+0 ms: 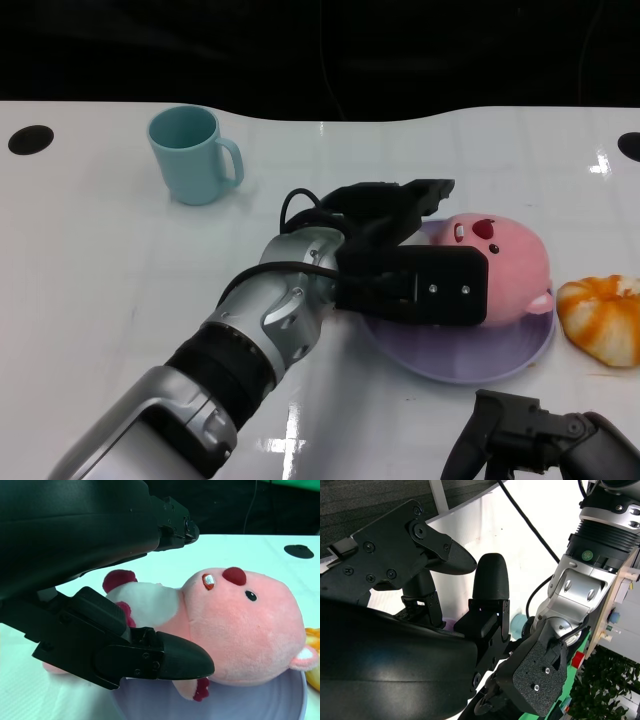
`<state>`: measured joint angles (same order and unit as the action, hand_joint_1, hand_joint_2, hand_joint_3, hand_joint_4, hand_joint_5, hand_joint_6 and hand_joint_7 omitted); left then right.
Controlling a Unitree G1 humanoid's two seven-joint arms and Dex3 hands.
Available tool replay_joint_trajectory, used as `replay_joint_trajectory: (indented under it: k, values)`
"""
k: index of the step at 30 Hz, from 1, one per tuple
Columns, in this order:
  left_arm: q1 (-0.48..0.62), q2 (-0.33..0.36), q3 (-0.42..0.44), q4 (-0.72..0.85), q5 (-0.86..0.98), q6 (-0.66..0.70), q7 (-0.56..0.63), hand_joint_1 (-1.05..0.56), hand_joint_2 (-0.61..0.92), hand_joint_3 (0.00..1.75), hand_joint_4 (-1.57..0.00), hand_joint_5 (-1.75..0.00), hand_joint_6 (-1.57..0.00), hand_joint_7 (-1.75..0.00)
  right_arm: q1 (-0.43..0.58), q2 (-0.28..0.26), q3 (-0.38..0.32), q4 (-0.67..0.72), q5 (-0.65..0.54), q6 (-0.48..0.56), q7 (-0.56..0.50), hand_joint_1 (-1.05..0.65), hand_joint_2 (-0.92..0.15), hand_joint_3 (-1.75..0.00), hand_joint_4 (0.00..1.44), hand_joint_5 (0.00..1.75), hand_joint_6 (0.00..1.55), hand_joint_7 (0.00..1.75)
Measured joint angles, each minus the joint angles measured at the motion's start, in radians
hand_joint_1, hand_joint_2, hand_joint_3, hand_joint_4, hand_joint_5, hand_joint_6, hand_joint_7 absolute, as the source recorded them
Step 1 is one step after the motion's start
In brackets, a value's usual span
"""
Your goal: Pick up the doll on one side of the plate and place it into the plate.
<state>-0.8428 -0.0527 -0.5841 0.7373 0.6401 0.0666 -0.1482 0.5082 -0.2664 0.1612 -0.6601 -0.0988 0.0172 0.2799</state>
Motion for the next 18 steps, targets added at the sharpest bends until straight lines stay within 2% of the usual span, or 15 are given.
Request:
replay_joint_trajectory:
  k: [4, 11, 18]
  values:
    - [0.024, 0.042, 0.0, -0.095, 0.0, -0.001, -0.011, -0.99, 0.92, 0.48, 0.0, 0.0, 0.0, 0.0, -0.004, -0.001, -0.002, 0.006, 0.0, -0.002, 0.0, -0.08, -0.53, -1.08, 0.69, 1.64, 0.63, 1.3]
    - [0.134, 0.127, 0.005, -0.281, -0.002, -0.002, -0.048, -0.97, 0.92, 0.47, -0.05, -0.03, -0.01, -0.01, -0.003, -0.004, -0.009, 0.011, 0.002, -0.004, 0.001, -0.09, -0.53, -1.09, 0.69, 1.63, 0.63, 1.29]
    - [0.231, 0.195, 0.061, -0.468, -0.045, -0.024, -0.075, -0.93, 0.92, 0.42, -0.14, -0.11, -0.1, -0.05, -0.002, -0.007, -0.023, 0.013, 0.012, -0.007, 0.006, -0.09, -0.54, -1.08, 0.68, 1.63, 0.63, 1.29]
